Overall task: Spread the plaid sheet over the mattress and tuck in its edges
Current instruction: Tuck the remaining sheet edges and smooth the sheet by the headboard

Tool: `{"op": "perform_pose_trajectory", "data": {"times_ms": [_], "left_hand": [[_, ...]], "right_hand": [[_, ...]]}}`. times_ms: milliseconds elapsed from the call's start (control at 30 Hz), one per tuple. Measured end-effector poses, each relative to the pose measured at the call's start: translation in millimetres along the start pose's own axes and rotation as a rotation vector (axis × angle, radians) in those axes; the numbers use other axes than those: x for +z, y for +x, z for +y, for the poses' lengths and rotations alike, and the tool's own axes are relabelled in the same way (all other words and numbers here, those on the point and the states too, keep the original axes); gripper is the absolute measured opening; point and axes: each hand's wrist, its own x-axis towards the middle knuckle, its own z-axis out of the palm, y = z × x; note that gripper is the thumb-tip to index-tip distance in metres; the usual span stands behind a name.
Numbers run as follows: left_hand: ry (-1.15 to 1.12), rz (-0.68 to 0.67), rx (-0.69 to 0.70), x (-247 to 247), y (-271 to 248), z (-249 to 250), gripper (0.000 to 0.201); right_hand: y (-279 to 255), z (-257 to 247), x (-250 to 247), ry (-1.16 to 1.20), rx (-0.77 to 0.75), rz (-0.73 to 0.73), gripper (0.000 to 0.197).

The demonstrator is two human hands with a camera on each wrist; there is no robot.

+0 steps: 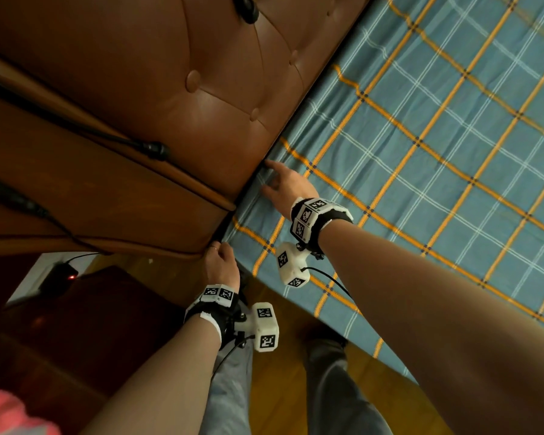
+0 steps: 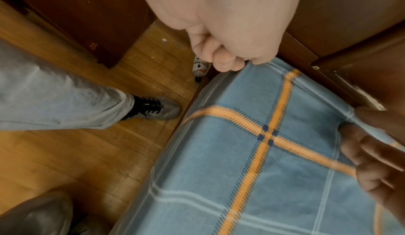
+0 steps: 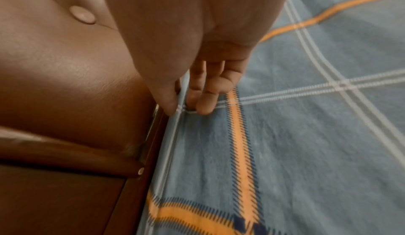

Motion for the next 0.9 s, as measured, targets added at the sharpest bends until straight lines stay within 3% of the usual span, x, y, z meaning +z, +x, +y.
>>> {"op": "perform_pose_trajectory", "data": {"times_ms": [167,333,400,500,567,733,800,900], "left_hand": [[-0.034,-0.015,-0.048,2.9,8.3,-1.9,0.036],[-0.076,-0.147,-0.203,-5.8,12.2,-5.1,0.022],[-0.078,-0.175,-0.172,-8.0,10.2,-4.6,0.023],[-0.118,-0.211,-0.147,-7.6,4.3,-1.8,0.029],[-0.093,-0.23,-0.116,-5.9,2.2,-0.5,0.034],[0.041,-0.199,-0.065,-3.6,6.8,3.6,0.032],[0.069,-0.199,-0.061,-4.9,7.1,7.3,0.031],[0.15,-0.186,0.02,-5.7,5.2,11.3,0.034]], "right_hand": [[7.4,-3.7,1.5,-0.203,0.004,-0.026,0.055],[13.5,-5.1,3.4,-0.219,0.006,-0.028,0.055],[11.9,-6.1,2.6,-0.108,0.025,0.0,0.049],[8.9,-1.6,-3.1,0.149,0.143,0.158,0.028],[10.9,3.0,-10.8,0.163,0.22,0.183,0.018],[20.6,-0.8,-15.5,0.035,0.278,-0.008,0.057],[26.3,-2.7,-15.0,0.034,0.303,0.001,0.053],[34.6,-5.2,-14.5,0.048,0.312,0.03,0.033]]}}
